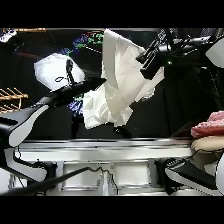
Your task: Fold the clothes and pants, and hang the long-sleeved shirts on hangers.
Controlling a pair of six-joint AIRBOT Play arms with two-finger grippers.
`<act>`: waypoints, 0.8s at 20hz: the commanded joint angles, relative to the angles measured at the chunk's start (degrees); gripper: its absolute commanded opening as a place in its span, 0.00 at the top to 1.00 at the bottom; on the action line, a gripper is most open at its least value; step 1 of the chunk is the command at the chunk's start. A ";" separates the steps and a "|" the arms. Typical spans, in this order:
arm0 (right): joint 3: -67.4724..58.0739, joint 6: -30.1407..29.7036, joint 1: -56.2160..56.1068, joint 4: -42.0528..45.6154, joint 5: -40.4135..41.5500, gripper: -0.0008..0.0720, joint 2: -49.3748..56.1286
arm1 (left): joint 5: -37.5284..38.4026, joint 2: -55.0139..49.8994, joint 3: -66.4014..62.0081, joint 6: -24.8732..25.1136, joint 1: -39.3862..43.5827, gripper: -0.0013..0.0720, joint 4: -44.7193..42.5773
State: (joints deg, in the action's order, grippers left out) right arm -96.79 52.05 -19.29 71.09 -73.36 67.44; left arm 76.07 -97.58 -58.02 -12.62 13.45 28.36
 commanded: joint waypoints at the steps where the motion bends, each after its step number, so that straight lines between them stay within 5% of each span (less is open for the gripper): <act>1: 0.00 0.00 -0.02 -0.26 -0.74 0.95 -0.02 | -0.98 -0.33 0.02 0.26 -2.89 0.38 -1.38; 12: 0.00 0.00 -0.04 -0.79 -0.76 0.95 0.00 | -3.45 -2.34 0.02 2.67 1.51 0.39 1.97; 13: 0.00 0.00 -0.02 -0.79 -0.81 0.95 -0.02 | -3.41 -2.34 0.02 3.43 2.21 0.52 3.04; 16: 0.00 0.07 -0.04 -0.90 -1.11 0.95 -0.02 | -3.41 -2.34 0.00 4.59 3.32 0.68 4.04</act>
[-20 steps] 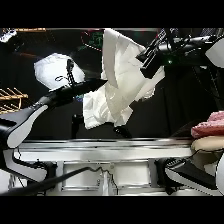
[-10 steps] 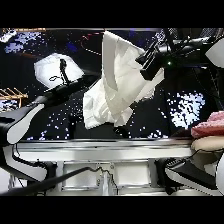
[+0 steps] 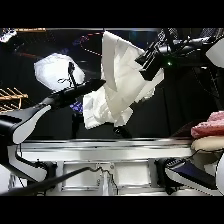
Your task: Fold the clothes and pants, and hang the long-sleeved shirts on hangers.
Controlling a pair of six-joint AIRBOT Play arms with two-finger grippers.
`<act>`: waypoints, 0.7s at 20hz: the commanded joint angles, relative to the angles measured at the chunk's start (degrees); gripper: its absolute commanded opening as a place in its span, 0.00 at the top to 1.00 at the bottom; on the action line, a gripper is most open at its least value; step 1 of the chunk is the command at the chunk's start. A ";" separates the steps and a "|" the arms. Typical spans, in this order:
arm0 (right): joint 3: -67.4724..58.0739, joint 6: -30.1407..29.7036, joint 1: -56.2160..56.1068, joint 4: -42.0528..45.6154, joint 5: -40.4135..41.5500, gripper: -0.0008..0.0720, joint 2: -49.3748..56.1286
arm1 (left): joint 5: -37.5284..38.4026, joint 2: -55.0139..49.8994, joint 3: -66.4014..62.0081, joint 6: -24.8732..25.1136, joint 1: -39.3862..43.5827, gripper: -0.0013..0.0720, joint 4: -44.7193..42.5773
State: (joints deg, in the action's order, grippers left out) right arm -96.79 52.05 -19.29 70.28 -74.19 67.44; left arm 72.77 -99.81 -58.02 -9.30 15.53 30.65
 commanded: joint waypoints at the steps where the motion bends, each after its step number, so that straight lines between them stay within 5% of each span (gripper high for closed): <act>1: 0.00 0.26 -0.04 -0.35 -0.55 0.95 -0.02 | -0.13 -0.11 0.00 1.27 1.25 0.72 1.75; 2: 0.00 0.61 -0.04 -0.85 -1.05 0.95 -0.02 | -0.17 -0.11 0.00 1.29 0.94 0.96 1.79; 14: 0.00 0.96 -0.02 0.37 -7.54 0.96 -4.22 | -1.38 -0.07 -0.24 -2.05 -11.50 0.97 14.03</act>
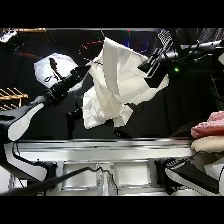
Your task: Fold the clothes and pants, and hang the long-sleeved shirts on hangers.
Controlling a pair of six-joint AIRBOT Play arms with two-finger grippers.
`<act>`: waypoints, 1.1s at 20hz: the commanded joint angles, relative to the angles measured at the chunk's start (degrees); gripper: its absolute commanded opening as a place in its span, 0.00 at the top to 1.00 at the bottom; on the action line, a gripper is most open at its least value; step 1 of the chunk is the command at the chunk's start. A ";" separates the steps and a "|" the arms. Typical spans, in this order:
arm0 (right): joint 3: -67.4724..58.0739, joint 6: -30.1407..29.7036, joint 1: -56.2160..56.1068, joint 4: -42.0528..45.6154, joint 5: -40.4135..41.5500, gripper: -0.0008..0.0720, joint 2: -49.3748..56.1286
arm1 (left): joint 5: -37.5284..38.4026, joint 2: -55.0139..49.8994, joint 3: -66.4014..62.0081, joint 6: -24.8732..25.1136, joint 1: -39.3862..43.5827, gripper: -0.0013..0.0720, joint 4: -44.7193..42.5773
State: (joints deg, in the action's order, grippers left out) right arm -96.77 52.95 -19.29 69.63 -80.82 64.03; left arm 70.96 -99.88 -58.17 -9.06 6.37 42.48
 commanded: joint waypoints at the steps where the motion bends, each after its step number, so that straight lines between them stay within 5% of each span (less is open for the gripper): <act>1: -0.02 0.07 -0.02 1.14 -1.05 0.96 -0.83 | 2.12 0.07 -0.39 -2.32 -3.06 0.97 2.14; 17: 0.00 1.64 0.02 11.63 -1.90 0.96 -0.52 | 7.10 10.91 -15.67 -4.66 -8.98 0.97 1.01; 22: -0.46 10.14 0.02 14.82 5.88 0.96 -0.68 | 9.84 19.80 -15.65 -5.77 -9.07 0.97 -23.78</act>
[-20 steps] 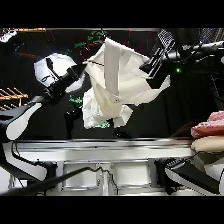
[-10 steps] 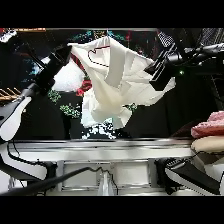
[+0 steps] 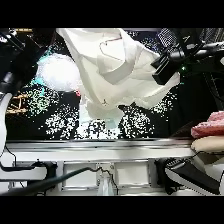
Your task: Fold the clothes and pants, and hang the long-sleeved shirts on hangers.
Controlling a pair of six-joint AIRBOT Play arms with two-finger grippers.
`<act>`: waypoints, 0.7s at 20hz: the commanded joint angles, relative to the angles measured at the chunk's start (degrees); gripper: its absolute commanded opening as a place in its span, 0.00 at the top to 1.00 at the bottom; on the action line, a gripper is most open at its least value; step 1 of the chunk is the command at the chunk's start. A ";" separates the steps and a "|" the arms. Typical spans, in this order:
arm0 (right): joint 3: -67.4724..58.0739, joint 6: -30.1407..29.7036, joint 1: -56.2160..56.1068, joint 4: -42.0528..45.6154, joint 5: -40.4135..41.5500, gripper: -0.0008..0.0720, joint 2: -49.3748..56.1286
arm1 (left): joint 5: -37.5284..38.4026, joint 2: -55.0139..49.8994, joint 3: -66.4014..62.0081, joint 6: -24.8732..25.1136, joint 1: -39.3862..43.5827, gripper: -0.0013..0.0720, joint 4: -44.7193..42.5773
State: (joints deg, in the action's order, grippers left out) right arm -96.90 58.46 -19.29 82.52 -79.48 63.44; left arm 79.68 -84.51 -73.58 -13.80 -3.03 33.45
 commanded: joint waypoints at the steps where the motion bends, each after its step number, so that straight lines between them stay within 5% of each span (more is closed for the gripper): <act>1: -0.81 5.75 0.00 1.86 5.75 0.96 -0.11 | 1.16 5.16 -0.22 -2.56 1.46 0.97 -19.45; 5: -2.67 7.15 0.02 1.84 7.52 0.96 -0.11 | 4.61 5.16 -0.22 -5.90 9.55 0.93 -27.21; 7: -2.97 8.79 0.02 2.47 7.78 0.96 -0.22 | 4.52 4.83 -0.22 -5.95 13.55 0.37 -27.91; 8: -2.97 10.40 0.02 3.80 8.15 0.96 -0.35 | 4.55 4.81 -0.20 -5.97 15.08 0.32 -27.91; 10: -2.97 15.98 0.90 8.37 9.77 0.96 -0.81 | 4.59 4.81 -0.20 -7.87 17.75 0.35 -28.30; 11: -2.97 19.91 2.49 10.10 10.73 0.96 -1.18 | 4.59 4.81 -0.20 -8.55 18.75 0.44 -29.29; 14: -2.97 31.08 10.62 13.94 13.03 0.95 -2.86 | 4.55 4.83 -0.17 -13.84 21.53 0.45 -34.77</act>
State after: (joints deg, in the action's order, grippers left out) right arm -99.77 78.78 -14.00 91.66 -69.08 61.80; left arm 84.18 -79.75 -73.73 -23.09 15.51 3.68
